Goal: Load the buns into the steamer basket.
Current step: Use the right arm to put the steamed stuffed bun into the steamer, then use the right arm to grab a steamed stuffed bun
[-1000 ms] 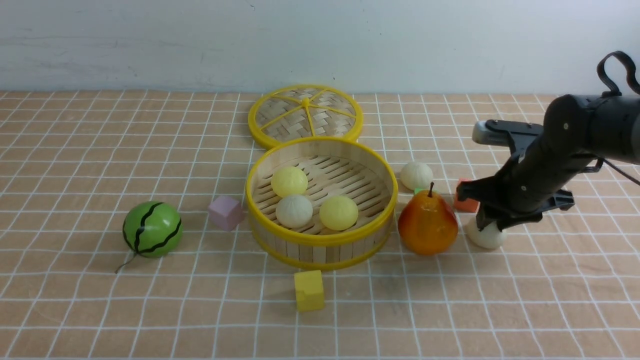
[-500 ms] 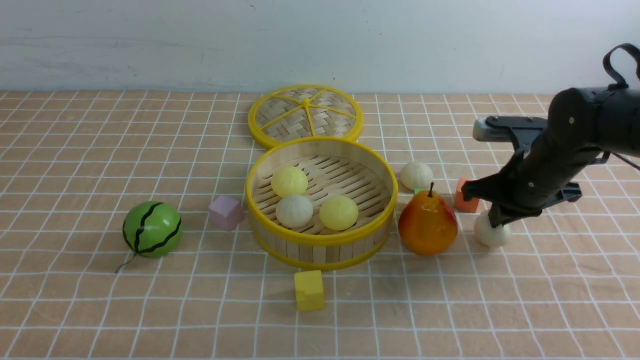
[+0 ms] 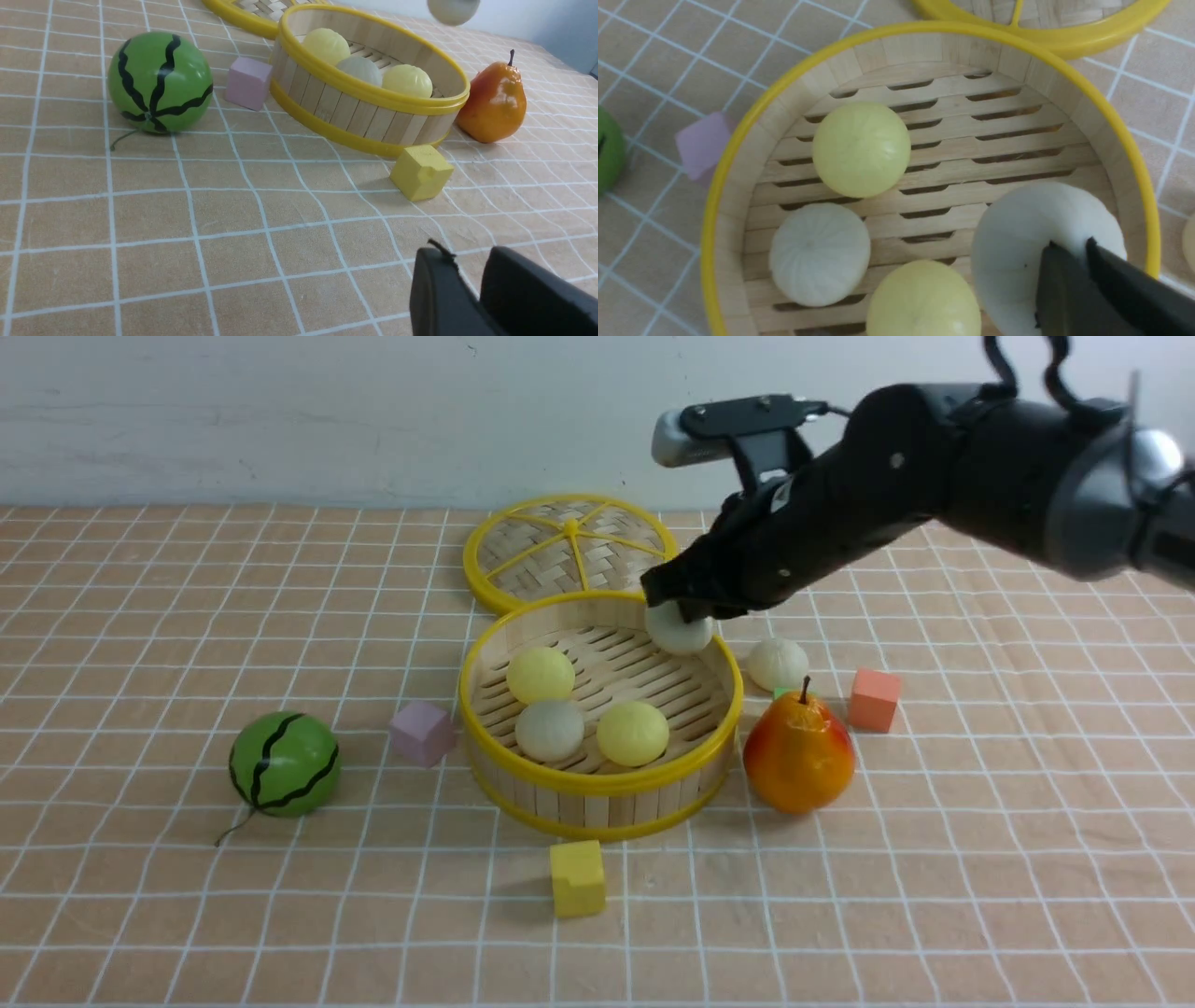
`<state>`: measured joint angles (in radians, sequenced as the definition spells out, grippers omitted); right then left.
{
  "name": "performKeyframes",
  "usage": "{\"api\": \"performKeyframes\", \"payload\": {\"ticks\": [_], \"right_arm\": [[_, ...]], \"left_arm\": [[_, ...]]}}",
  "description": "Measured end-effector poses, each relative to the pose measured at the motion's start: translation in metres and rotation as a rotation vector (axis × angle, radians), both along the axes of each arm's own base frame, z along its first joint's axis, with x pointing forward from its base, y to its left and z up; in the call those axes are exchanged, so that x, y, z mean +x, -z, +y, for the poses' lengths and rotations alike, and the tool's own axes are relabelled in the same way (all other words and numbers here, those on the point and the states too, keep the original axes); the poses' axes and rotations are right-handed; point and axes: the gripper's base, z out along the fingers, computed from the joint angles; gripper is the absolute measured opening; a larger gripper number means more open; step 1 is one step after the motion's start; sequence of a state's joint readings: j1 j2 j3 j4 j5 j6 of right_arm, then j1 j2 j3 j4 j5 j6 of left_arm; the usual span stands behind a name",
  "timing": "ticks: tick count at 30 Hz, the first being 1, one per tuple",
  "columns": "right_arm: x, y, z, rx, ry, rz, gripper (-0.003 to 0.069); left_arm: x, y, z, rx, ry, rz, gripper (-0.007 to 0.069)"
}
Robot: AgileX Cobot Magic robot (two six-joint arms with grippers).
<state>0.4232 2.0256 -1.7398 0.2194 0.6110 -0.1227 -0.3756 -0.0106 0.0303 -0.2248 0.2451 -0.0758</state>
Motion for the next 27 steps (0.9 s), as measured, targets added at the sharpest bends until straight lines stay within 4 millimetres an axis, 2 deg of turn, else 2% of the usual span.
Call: {"api": "performKeyframes", "payload": {"ticks": [3,5,7,10,11,12,14,17,18,20,21,22,23,24,25,27], "right_arm": [[0.013,0.021,0.004,-0.007,0.008,0.012,0.0029],[0.023,0.044,0.007,-0.012,0.018,0.017,0.0064],[0.025,0.051,0.008,-0.013,0.020,0.019,0.0085],[0.031,0.067,0.010,-0.019,0.025,0.024,0.0201],[0.031,0.067,0.010,-0.018,0.025,0.022,0.0270],[0.031,0.067,0.010,-0.018,0.025,0.022,0.0270],[0.031,0.063,0.010,-0.014,0.025,0.013,0.0370],[0.027,0.048,0.008,-0.016,0.017,0.011,0.0447],[0.022,0.034,0.006,-0.020,0.010,0.000,0.0466],[0.019,0.023,0.002,-0.030,0.007,-0.009,0.0471],[0.015,0.005,-0.008,-0.051,0.009,-0.021,0.0467],[0.014,-0.003,-0.017,-0.067,0.023,-0.016,0.0456],[0.014,-0.006,-0.022,-0.070,0.035,-0.010,0.0451],[0.014,-0.011,-0.035,-0.076,0.078,0.023,0.0425],[0.014,-0.010,-0.038,-0.075,0.088,0.038,0.0416],[0.020,0.000,-0.059,-0.088,0.162,0.112,0.0367]], "left_arm": [[0.000,0.000,0.000,0.000,0.000,0.000,0.0144],[0.000,0.000,0.000,0.000,0.000,0.000,0.0148],[0.000,0.000,0.000,0.000,0.000,0.000,0.0150],[0.000,0.000,0.000,0.000,0.000,0.000,0.0155],[0.000,0.000,0.000,0.000,0.000,0.000,0.0156],[0.000,0.000,0.000,0.000,0.000,0.000,0.0156],[0.000,0.000,0.000,0.000,0.000,0.000,0.0160],[0.000,0.000,0.000,0.000,0.000,0.000,0.0164],[0.000,0.000,0.000,0.000,0.000,0.000,0.0165],[0.000,0.000,0.000,0.000,0.000,0.000,0.0165],[0.000,0.000,0.000,0.000,0.000,0.000,0.0166],[0.000,0.000,0.000,0.000,0.000,0.000,0.0169],[0.000,0.000,0.000,0.000,0.000,0.000,0.0169],[0.000,0.000,0.000,0.000,0.000,0.000,0.0172],[0.000,0.000,0.000,0.000,0.000,0.000,0.0172],[0.000,0.000,0.000,0.000,0.000,0.000,0.0176]]}}
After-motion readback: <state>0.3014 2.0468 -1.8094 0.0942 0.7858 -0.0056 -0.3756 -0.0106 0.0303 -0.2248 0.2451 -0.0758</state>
